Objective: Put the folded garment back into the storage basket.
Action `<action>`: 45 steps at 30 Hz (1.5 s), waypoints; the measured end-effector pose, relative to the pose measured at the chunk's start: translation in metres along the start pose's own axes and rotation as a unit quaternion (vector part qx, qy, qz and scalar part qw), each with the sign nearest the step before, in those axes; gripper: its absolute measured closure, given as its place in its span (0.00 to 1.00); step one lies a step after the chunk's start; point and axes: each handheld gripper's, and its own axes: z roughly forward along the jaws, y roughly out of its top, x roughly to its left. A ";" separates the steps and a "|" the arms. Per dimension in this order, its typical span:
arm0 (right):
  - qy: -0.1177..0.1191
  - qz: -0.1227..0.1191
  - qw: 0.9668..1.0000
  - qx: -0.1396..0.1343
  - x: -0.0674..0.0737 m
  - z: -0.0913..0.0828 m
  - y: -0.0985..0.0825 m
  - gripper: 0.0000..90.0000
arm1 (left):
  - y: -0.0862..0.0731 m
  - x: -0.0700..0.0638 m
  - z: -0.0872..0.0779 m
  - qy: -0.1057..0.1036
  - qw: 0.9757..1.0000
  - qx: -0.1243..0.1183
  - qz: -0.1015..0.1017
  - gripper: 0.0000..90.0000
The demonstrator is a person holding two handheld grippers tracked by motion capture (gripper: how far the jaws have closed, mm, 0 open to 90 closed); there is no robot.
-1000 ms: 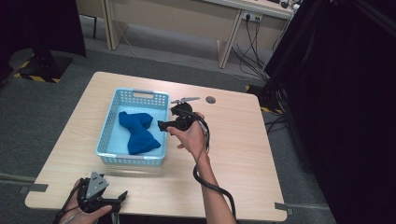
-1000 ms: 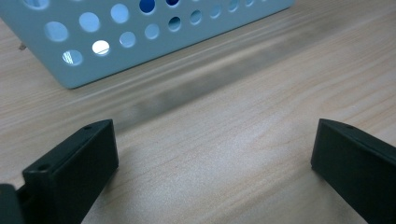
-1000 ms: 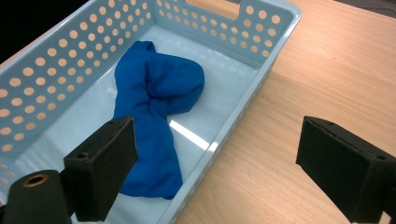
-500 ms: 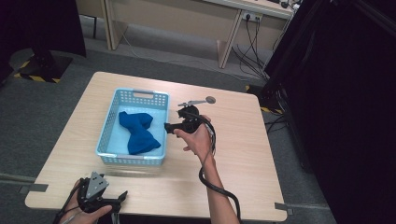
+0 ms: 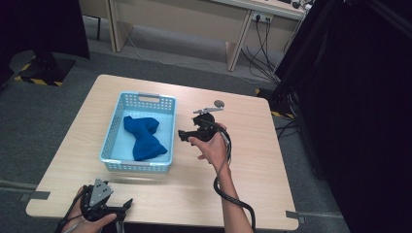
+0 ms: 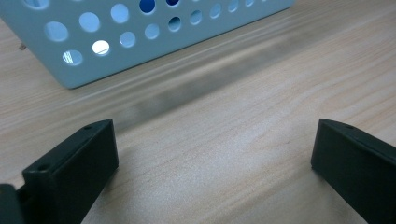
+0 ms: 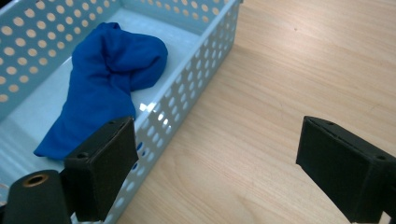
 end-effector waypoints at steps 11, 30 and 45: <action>-0.007 0.011 1.000 0.009 -0.013 0.000 -0.019 0.14 | 0.000 0.000 0.000 0.000 1.000 0.000 0.000 0.00; -0.013 0.026 0.999 0.018 -0.031 -0.004 -0.046 0.14 | 0.000 0.000 0.000 0.001 1.000 0.000 0.000 0.00; -0.017 0.028 0.999 0.028 -0.037 -0.003 -0.061 0.14 | 0.000 0.000 0.000 0.001 1.000 0.000 -0.001 0.00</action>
